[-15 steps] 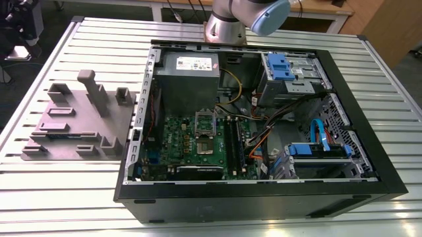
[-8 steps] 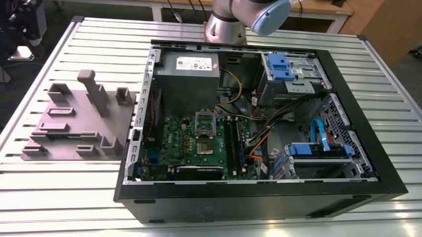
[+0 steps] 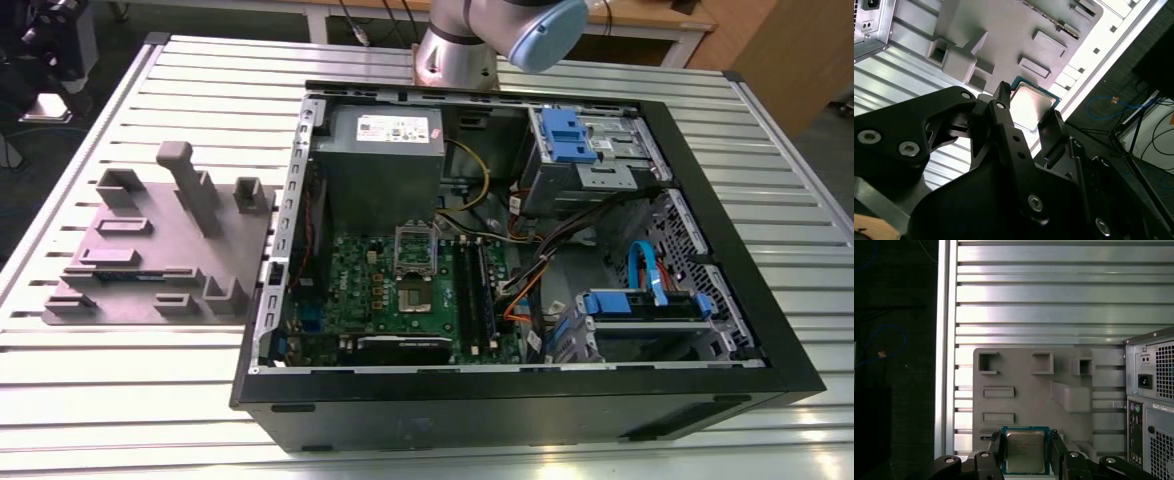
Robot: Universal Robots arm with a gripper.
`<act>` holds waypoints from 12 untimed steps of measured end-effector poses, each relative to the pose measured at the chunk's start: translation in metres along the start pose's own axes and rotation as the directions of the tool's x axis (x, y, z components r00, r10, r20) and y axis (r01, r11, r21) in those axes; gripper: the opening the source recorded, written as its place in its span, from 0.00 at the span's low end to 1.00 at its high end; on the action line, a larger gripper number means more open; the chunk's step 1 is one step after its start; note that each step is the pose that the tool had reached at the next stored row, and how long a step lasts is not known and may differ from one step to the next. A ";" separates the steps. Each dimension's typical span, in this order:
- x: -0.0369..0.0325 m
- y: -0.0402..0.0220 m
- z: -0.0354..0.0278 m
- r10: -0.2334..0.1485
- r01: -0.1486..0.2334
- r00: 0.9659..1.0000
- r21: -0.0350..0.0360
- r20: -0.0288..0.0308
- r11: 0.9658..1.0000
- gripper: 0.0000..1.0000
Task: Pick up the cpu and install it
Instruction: 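Pick up the cpu and move it towards the insertion slot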
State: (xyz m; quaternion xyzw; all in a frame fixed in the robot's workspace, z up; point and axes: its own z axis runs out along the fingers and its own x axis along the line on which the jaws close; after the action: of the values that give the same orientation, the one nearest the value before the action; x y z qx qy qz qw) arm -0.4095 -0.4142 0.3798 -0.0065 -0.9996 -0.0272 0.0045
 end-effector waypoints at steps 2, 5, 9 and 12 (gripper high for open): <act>-0.0010 0.0000 0.0000 0.000 0.000 1.000 0.000 0.000 1.000 0.47; -0.0016 0.0000 0.0000 0.000 0.000 1.000 0.000 0.000 1.000 0.47; -0.0025 0.0000 0.0000 0.000 0.000 1.000 0.000 0.000 1.000 0.47; -0.0032 0.0000 0.0000 0.000 0.000 1.000 0.000 0.000 1.000 0.47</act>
State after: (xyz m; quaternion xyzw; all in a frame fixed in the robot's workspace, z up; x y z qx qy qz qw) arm -0.4064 -0.4142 0.3798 -0.0064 -0.9996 -0.0272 0.0045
